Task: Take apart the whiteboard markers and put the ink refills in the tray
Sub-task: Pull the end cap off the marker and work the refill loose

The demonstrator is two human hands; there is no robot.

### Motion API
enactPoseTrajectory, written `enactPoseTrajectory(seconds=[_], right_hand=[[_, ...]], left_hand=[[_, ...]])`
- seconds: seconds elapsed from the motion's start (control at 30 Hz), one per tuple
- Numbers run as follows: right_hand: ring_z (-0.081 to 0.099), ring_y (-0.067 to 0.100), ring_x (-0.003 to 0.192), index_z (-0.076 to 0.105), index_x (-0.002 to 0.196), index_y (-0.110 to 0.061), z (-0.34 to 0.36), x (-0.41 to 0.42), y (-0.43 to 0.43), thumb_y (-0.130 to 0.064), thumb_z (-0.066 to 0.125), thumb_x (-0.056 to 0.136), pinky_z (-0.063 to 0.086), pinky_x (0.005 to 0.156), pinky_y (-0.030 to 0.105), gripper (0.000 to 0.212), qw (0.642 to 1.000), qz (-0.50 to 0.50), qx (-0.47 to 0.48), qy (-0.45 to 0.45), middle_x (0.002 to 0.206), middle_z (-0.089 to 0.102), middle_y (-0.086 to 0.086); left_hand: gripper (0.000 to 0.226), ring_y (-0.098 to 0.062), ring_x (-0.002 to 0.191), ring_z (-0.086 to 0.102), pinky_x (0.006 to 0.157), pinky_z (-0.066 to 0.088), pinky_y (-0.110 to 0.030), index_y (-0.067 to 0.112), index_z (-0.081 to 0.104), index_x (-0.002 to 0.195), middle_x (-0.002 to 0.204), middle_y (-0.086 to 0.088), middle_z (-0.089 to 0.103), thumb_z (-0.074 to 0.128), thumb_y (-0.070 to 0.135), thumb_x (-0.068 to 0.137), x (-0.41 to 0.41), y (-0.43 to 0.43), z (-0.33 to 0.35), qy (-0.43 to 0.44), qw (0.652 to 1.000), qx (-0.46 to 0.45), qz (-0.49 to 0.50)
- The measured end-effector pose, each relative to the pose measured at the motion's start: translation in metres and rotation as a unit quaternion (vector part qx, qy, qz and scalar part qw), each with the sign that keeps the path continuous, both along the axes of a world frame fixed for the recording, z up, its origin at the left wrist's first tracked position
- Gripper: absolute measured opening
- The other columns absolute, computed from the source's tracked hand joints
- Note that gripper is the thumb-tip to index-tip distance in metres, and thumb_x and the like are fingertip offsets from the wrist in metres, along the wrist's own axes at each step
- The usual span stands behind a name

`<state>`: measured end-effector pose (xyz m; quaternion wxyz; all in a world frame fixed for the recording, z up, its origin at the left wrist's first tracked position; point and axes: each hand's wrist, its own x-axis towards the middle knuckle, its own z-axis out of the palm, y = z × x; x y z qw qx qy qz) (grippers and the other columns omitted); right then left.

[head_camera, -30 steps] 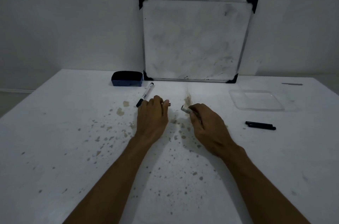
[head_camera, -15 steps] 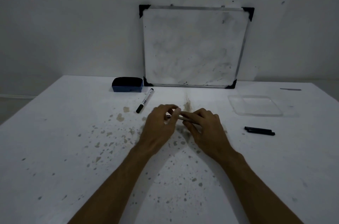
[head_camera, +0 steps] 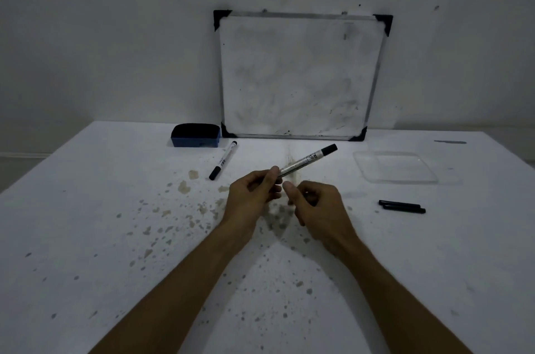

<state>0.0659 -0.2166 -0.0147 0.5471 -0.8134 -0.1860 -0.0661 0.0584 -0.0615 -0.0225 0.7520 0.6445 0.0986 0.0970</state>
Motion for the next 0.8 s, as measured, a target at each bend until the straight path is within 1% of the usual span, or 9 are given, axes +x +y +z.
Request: enactPoseTrajectory(seconds=[0.1, 0.2, 0.27, 0.4, 0.47, 0.57, 0.67, 0.73, 0.8], right_hand=[[0.049, 0.002, 0.043, 0.067, 0.105, -0.017, -0.001, 0.006, 0.003, -0.041, 0.062, 0.098, 0.04, 0.044, 0.016, 0.026, 0.988, -0.043, 0.132, 0.067, 0.056, 0.06, -0.003], [0.05, 0.003, 0.051, 0.067, 0.107, -0.021, -0.003, 0.013, -0.001, -0.041, 0.059, 0.1, 0.04, 0.045, 0.016, 0.022, 0.98, -0.055, 0.175, 0.076, 0.072, 0.064, 0.0], [0.05, 0.002, 0.052, 0.068, 0.104, -0.019, -0.004, 0.015, -0.003, -0.038, 0.06, 0.1, 0.04, 0.045, 0.016, 0.021, 0.976, -0.05, 0.191, 0.092, 0.075, 0.064, -0.007], [0.053, 0.001, 0.054, 0.069, 0.091, -0.019, -0.004, 0.018, -0.005, -0.04, 0.059, 0.1, 0.042, 0.053, 0.019, 0.025, 0.982, -0.077, 0.152, 0.083, 0.066, 0.065, -0.015], [0.058, 0.002, 0.059, 0.07, 0.09, -0.019, -0.001, 0.017, -0.005, -0.042, 0.059, 0.1, 0.045, 0.058, 0.023, 0.027, 0.982, -0.098, 0.148, 0.063, 0.07, 0.067, -0.013], [0.069, 0.004, 0.07, 0.07, 0.095, -0.018, 0.008, 0.008, -0.001, -0.04, 0.06, 0.1, 0.056, 0.063, 0.023, 0.025, 0.987, -0.099, 0.123, 0.006, 0.081, 0.072, -0.007], [0.074, 0.007, 0.078, 0.071, 0.102, -0.017, 0.002, -0.001, 0.007, -0.042, 0.063, 0.097, 0.063, 0.072, 0.032, 0.027, 0.999, -0.042, 0.01, -0.012, 0.087, 0.077, -0.004], [0.075, 0.009, 0.079, 0.071, 0.102, -0.017, 0.002, -0.001, 0.01, -0.042, 0.064, 0.097, 0.063, 0.074, 0.036, 0.027, 0.999, -0.048, 0.011, -0.002, 0.088, 0.077, -0.003], [0.075, 0.005, 0.079, 0.07, 0.101, -0.015, 0.005, 0.0, 0.009, -0.04, 0.063, 0.097, 0.063, 0.072, 0.028, 0.026, 0.997, -0.059, 0.046, 0.006, 0.088, 0.077, -0.006]], left_hand=[[0.032, -0.014, 0.081, 0.075, 0.076, 0.059, -0.021, 0.007, 0.077, 0.108, 0.096, -0.008, 0.08, 0.074, 0.034, 0.092, 0.001, 0.003, -0.001, 0.01, 1.0, -0.021, -0.019], [0.032, -0.015, 0.081, 0.073, 0.076, 0.059, -0.023, 0.003, 0.075, 0.113, 0.099, -0.01, 0.078, 0.074, 0.028, 0.092, 0.003, 0.003, 0.0, 0.038, 0.995, -0.058, -0.067], [0.035, -0.016, 0.084, 0.073, 0.08, 0.059, -0.026, -0.003, 0.071, 0.119, 0.101, -0.014, 0.075, 0.072, 0.021, 0.094, 0.002, 0.0, 0.002, 0.073, 0.983, -0.121, -0.113], [0.046, -0.031, 0.121, 0.066, 0.109, 0.049, -0.04, -0.01, 0.063, 0.128, 0.127, -0.023, 0.07, 0.046, 0.028, 0.108, -0.002, -0.005, 0.007, 0.154, 0.919, -0.318, -0.174], [0.051, -0.036, 0.13, 0.06, 0.116, 0.042, -0.043, -0.013, 0.059, 0.131, 0.132, -0.029, 0.066, 0.037, 0.028, 0.11, -0.003, -0.003, 0.007, 0.167, 0.897, -0.369, -0.178], [0.049, -0.039, 0.128, 0.061, 0.113, 0.044, -0.044, -0.014, 0.06, 0.128, 0.131, -0.032, 0.065, 0.036, 0.024, 0.11, -0.005, -0.003, 0.007, 0.167, 0.884, -0.391, -0.193], [0.049, -0.037, 0.127, 0.061, 0.115, 0.044, -0.045, -0.01, 0.065, 0.129, 0.137, -0.029, 0.062, 0.038, 0.026, 0.109, -0.002, -0.001, 0.005, 0.168, 0.887, -0.382, -0.197], [0.05, -0.037, 0.129, 0.057, 0.119, 0.04, -0.046, -0.008, 0.059, 0.137, 0.145, -0.028, 0.055, 0.038, 0.028, 0.109, 0.0, 0.001, 0.005, 0.168, 0.891, -0.377, -0.19], [0.051, -0.035, 0.123, 0.062, 0.111, 0.049, -0.043, -0.006, 0.055, 0.141, 0.142, -0.026, 0.059, 0.038, 0.03, 0.109, 0.001, 0.002, 0.006, 0.171, 0.888, -0.381, -0.192]])
